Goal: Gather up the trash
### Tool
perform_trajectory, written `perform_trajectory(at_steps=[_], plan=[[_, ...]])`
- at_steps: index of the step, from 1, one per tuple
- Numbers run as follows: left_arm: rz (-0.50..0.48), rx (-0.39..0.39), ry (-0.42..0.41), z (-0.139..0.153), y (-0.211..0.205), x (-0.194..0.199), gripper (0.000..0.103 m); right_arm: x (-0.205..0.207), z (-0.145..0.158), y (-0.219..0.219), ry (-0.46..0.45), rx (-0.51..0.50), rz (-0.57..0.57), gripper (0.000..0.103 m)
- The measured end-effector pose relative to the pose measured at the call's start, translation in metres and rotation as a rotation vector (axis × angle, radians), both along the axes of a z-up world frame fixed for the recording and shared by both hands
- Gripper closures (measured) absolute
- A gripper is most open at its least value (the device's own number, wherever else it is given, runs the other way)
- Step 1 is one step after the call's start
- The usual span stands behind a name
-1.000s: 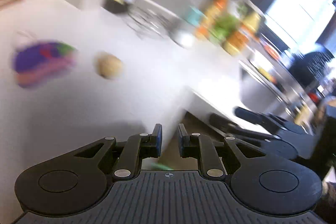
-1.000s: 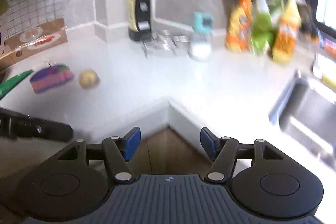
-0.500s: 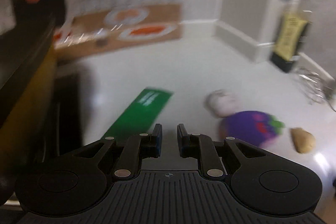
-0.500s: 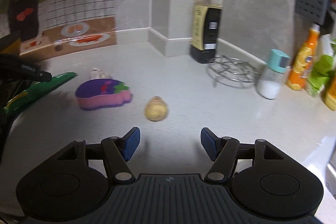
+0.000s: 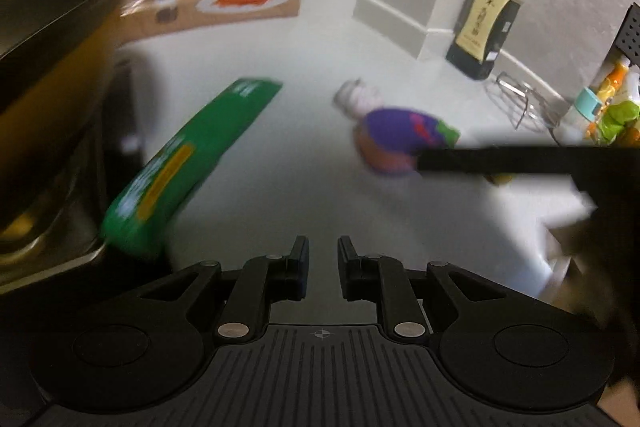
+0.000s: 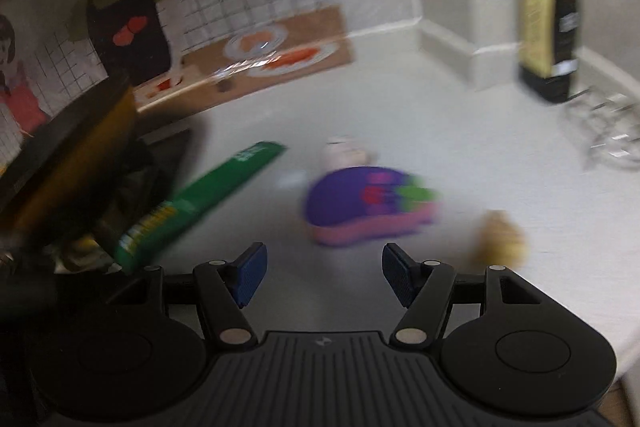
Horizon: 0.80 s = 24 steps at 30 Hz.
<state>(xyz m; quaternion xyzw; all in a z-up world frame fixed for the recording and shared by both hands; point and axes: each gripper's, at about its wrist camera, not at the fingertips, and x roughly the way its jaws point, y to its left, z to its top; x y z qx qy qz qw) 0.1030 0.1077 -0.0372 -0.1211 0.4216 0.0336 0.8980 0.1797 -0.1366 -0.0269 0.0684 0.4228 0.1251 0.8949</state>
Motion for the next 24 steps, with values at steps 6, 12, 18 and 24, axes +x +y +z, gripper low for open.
perform_trajectory(at_steps=[6, 12, 18, 24], plan=[[-0.037, -0.028, 0.057, -0.009, 0.029, -0.035, 0.085, 0.054, -0.013, 0.091, 0.098, 0.013, 0.046, 0.038], [-0.089, -0.096, 0.035, -0.014, 0.060, -0.049, 0.085, 0.076, -0.037, 0.164, 0.073, -0.039, 0.051, 0.038], [-0.107, -0.130, 0.040, -0.020, 0.081, -0.050, 0.085, 0.088, -0.052, 0.186, 0.090, -0.078, 0.039, 0.043], [-0.143, -0.157, 0.037, -0.026, 0.085, -0.042, 0.085, 0.067, -0.045, 0.165, -0.003, -0.293, -0.065, 0.049]])
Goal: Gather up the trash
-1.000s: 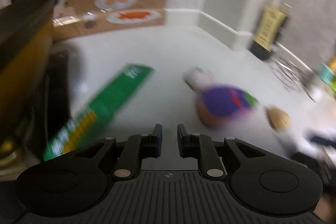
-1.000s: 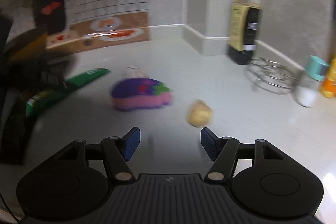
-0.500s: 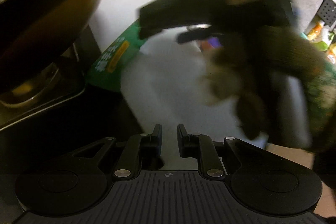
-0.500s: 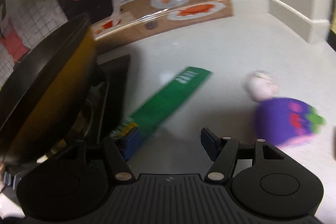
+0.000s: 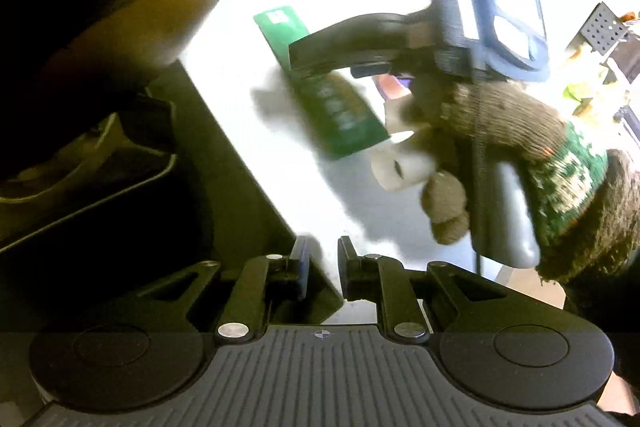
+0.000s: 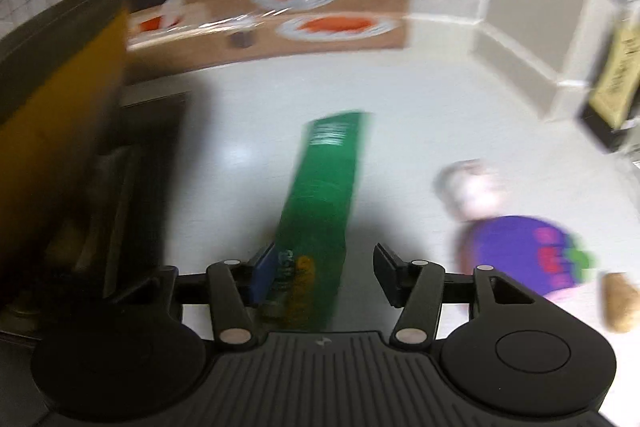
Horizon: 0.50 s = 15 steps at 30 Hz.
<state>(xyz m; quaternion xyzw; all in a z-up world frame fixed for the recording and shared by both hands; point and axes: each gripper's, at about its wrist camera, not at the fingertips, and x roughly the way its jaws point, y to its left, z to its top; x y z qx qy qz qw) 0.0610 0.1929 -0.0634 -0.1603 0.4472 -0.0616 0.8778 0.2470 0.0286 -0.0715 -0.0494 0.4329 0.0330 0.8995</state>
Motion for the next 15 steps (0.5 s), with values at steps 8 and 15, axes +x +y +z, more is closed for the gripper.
perform_trajectory(at_steps=[8, 15], plan=[[-0.019, -0.010, -0.004, 0.003, 0.000, 0.001, 0.085, -0.007, -0.002, -0.012, 0.001, -0.004, 0.097, 0.066], [0.014, -0.056, -0.014, 0.001, -0.001, 0.005, 0.085, -0.035, 0.010, -0.048, 0.067, 0.037, 0.122, 0.091]])
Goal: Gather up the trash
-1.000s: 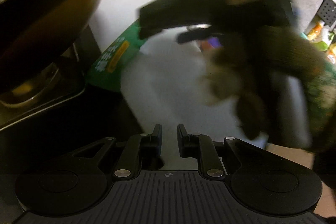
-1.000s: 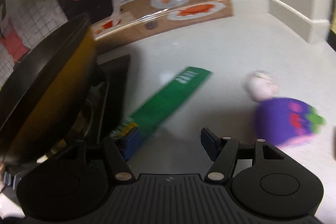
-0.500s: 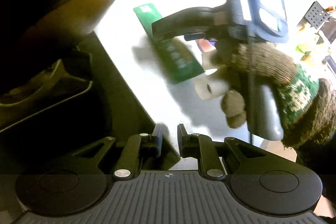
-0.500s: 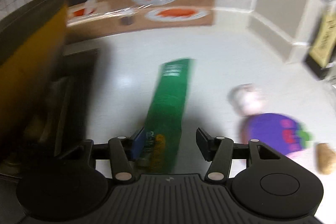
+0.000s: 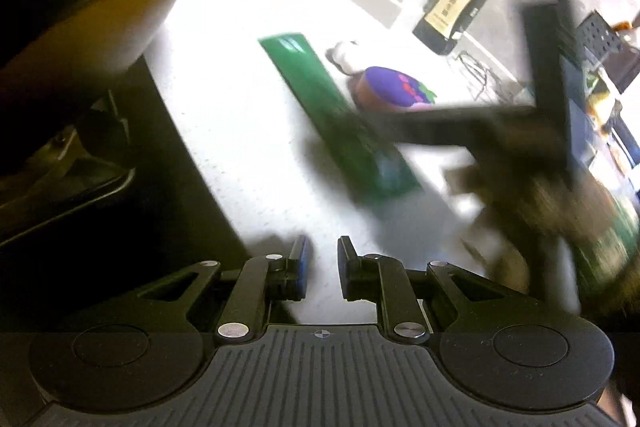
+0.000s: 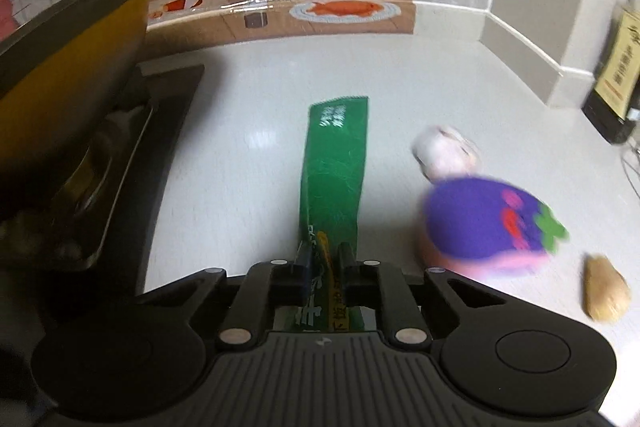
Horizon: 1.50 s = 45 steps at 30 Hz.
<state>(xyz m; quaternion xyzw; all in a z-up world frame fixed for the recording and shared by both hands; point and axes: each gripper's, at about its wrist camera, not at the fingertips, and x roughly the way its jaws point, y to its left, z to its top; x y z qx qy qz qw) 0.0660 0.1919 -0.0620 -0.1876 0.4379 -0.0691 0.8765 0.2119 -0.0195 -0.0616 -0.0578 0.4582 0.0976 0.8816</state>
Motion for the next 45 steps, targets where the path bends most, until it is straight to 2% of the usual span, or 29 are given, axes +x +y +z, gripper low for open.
perform_trajectory(at_steps=[7, 12, 14, 17, 18, 21, 25, 29, 32, 35, 38, 40, 42, 45], plan=[[0.129, -0.084, 0.003, -0.002, -0.002, 0.023, 0.085, -0.068, 0.009, -0.056, 0.066, 0.031, -0.047, 0.092], [0.128, -0.072, -0.015, 0.007, -0.031, 0.051, 0.085, -0.098, 0.014, -0.068, 0.094, 0.111, 0.017, 0.091], [0.101, -0.040, -0.038, 0.011, -0.048, 0.063, 0.085, -0.106, 0.018, -0.073, 0.072, 0.123, 0.027, 0.085], [0.061, 0.055, -0.072, 0.015, -0.073, 0.072, 0.085, -0.113, 0.025, -0.087, 0.017, 0.095, 0.002, 0.066], [0.042, 0.103, -0.075, 0.014, -0.082, 0.073, 0.085, -0.114, 0.027, -0.094, 0.003, 0.086, -0.020, 0.063], [-0.010, 0.222, -0.064, 0.009, -0.101, 0.072, 0.085, -0.115, 0.029, -0.119, -0.031, 0.045, -0.090, 0.061], [-0.042, 0.288, -0.029, -0.004, -0.109, 0.068, 0.085, -0.106, 0.021, -0.146, -0.047, -0.045, -0.220, 0.060], [-0.050, 0.350, -0.015, -0.013, -0.108, 0.066, 0.084, -0.096, 0.012, -0.162, -0.033, -0.060, -0.319, 0.059], [-0.035, 0.353, -0.013, -0.013, -0.103, 0.066, 0.084, -0.093, 0.003, -0.164, -0.006, -0.051, -0.352, 0.055], [0.006, 0.339, -0.016, -0.010, -0.093, 0.064, 0.084, -0.093, -0.005, -0.158, 0.020, -0.048, -0.346, 0.054], [0.027, 0.222, -0.056, 0.002, -0.083, 0.059, 0.084, -0.094, -0.010, -0.150, 0.028, -0.055, -0.328, 0.054], [0.000, 0.172, -0.093, 0.011, -0.087, 0.057, 0.084, -0.095, -0.013, -0.147, 0.019, -0.056, -0.329, 0.048], [-0.062, 0.176, -0.117, 0.013, -0.101, 0.057, 0.084, -0.095, -0.014, -0.146, 0.009, -0.057, -0.338, 0.042], [-0.158, 0.258, -0.105, 0.006, -0.126, 0.056, 0.084, -0.093, -0.015, -0.147, 0.001, -0.045, -0.352, 0.040]])
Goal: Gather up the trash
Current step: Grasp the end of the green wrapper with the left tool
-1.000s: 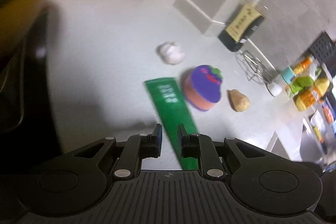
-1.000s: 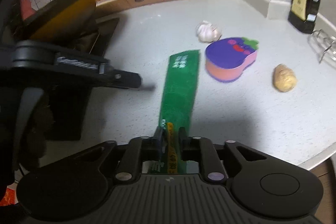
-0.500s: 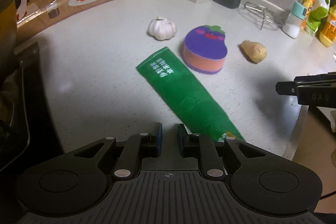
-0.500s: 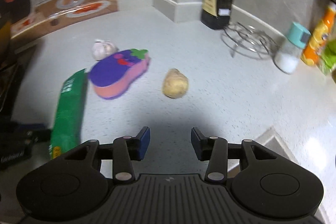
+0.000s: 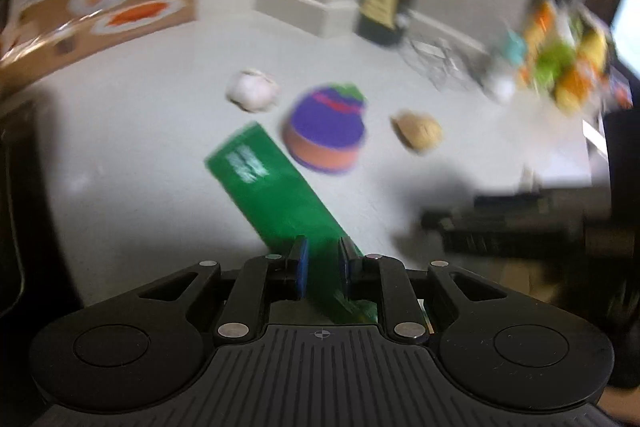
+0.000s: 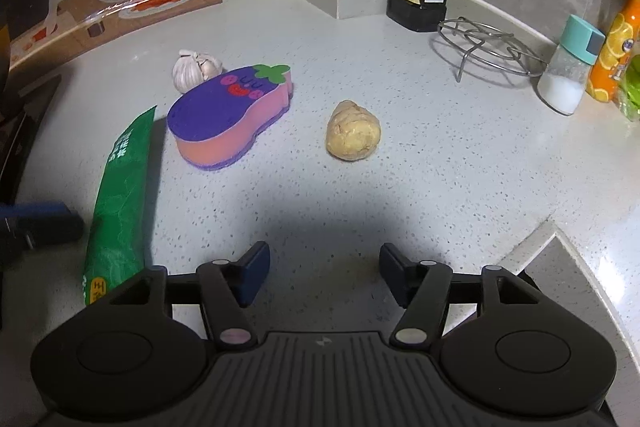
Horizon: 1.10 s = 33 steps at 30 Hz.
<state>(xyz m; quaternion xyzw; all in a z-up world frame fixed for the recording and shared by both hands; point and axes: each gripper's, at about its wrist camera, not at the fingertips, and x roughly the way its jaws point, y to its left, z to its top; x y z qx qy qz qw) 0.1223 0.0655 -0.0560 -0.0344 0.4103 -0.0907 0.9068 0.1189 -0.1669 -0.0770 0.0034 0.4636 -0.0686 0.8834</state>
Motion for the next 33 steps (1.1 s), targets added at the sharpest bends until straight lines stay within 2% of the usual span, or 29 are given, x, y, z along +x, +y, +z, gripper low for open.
perform_trajectory(at_steps=[3, 7, 9, 12, 16, 19, 23, 26, 30, 33], plan=[[-0.034, 0.096, -0.005, -0.008, -0.014, -0.006, 0.078, 0.000, -0.001, 0.001, -0.006, -0.002, 0.003, 0.036], [-0.018, 0.135, -0.004, -0.011, -0.011, -0.008, 0.069, -0.002, -0.003, 0.001, -0.021, -0.006, 0.002, 0.033], [0.003, 0.132, 0.001, -0.012, -0.006, -0.007, 0.066, -0.003, -0.004, 0.001, -0.026, -0.002, 0.000, 0.026], [0.025, 0.094, 0.018, -0.012, -0.001, -0.007, 0.065, -0.006, -0.005, 0.002, -0.033, -0.004, 0.013, 0.023], [0.050, 0.004, 0.061, -0.015, 0.005, -0.002, 0.065, -0.008, -0.007, 0.003, -0.040, -0.003, 0.027, 0.020], [0.070, -0.028, 0.085, -0.017, 0.005, 0.003, 0.062, -0.009, -0.008, 0.004, -0.039, 0.000, 0.045, 0.015], [0.088, -0.004, 0.084, -0.018, 0.000, 0.007, 0.060, -0.010, -0.010, 0.005, -0.044, 0.005, 0.054, 0.013], [0.106, 0.003, 0.090, -0.018, -0.001, 0.010, 0.060, -0.010, -0.013, 0.005, -0.022, 0.009, 0.052, 0.000], [0.121, 0.004, 0.100, -0.017, -0.003, 0.014, 0.060, -0.010, -0.013, 0.005, -0.011, 0.009, 0.042, 0.000], [0.118, 0.018, 0.097, -0.017, -0.006, 0.016, 0.061, -0.009, -0.012, 0.003, 0.010, 0.013, 0.100, 0.001]])
